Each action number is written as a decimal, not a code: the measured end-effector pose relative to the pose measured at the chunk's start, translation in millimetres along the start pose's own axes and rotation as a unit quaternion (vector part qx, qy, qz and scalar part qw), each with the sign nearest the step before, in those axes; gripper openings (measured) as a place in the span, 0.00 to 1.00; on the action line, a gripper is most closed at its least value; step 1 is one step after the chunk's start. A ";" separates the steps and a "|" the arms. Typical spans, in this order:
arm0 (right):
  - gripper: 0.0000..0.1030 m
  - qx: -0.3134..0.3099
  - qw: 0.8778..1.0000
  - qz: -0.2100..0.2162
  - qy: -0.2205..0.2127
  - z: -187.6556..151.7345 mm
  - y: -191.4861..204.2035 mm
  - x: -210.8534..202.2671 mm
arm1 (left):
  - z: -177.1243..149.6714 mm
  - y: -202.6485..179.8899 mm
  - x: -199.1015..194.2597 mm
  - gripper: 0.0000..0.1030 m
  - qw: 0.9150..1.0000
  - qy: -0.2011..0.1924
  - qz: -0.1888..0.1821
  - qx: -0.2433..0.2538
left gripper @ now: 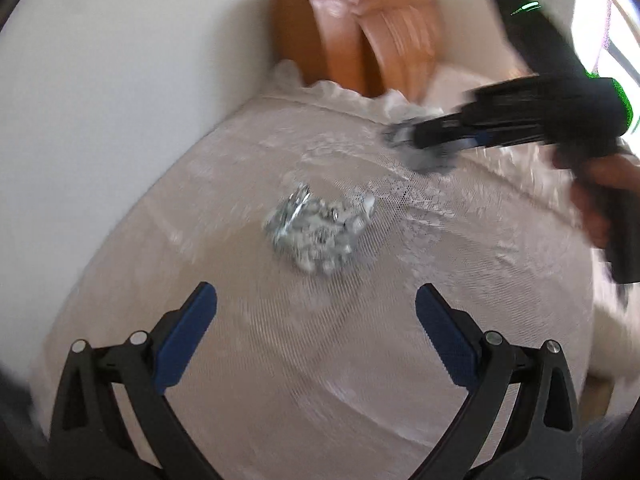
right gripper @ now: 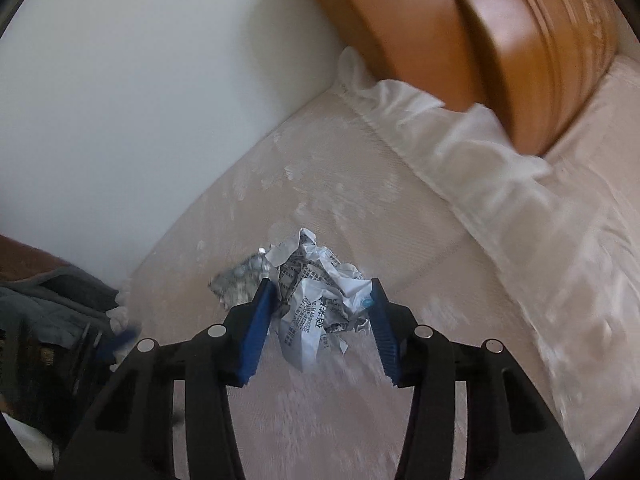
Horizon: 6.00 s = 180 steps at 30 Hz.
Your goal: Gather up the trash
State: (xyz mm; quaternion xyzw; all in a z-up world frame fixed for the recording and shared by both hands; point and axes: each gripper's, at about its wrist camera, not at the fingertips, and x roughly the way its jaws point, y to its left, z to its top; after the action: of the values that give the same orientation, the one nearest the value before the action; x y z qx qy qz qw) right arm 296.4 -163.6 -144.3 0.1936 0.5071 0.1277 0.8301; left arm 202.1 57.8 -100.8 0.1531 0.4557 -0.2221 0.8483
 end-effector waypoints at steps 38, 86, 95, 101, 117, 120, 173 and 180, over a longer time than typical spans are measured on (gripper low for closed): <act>0.47 0.032 0.998 -0.017 -0.042 -114.6 22.4 -102.6 | -0.4 3.2 10.0 0.64 0.995 0.000 -0.098 -0.033; 0.90 0.216 0.940 -0.264 -0.020 -366.4 -292.5 -252.4 | -42.2 -437.7 -54.6 0.64 0.966 0.065 -0.202 0.147; 0.95 0.239 0.920 -0.301 -0.072 -383.9 -297.7 -316.8 | -56.5 -485.9 -15.7 0.85 0.950 0.127 -0.206 0.198; 0.95 0.237 0.920 -0.301 -0.081 -378.2 -289.0 -325.2 | -51.5 -475.5 -31.1 0.90 0.958 0.100 -0.197 0.182; 0.98 0.018 0.940 -0.260 -0.220 -192.8 -98.6 -357.0 | 35.8 -284.2 -192.2 0.93 0.989 -0.148 0.022 -0.012; 0.98 -0.013 0.935 -0.239 -0.262 -164.3 -59.7 -374.8 | 48.3 -251.0 -228.2 0.93 0.979 -0.188 0.068 -0.040; 0.98 -0.102 0.910 -0.224 -0.333 -130.6 66.3 -396.8 | 70.5 -174.9 -273.9 0.93 0.958 -0.222 0.112 -0.141; 0.98 -0.097 0.911 -0.224 -0.333 -130.3 62.6 -397.3 | 70.7 -174.5 -270.8 0.93 0.959 -0.221 0.109 -0.140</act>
State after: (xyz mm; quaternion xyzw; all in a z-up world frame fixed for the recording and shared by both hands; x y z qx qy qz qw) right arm -0.7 -245.0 145.3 0.0249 0.2166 -0.0853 0.9722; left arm 30.3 -59.8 155.0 0.0289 0.2643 -0.0911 0.9597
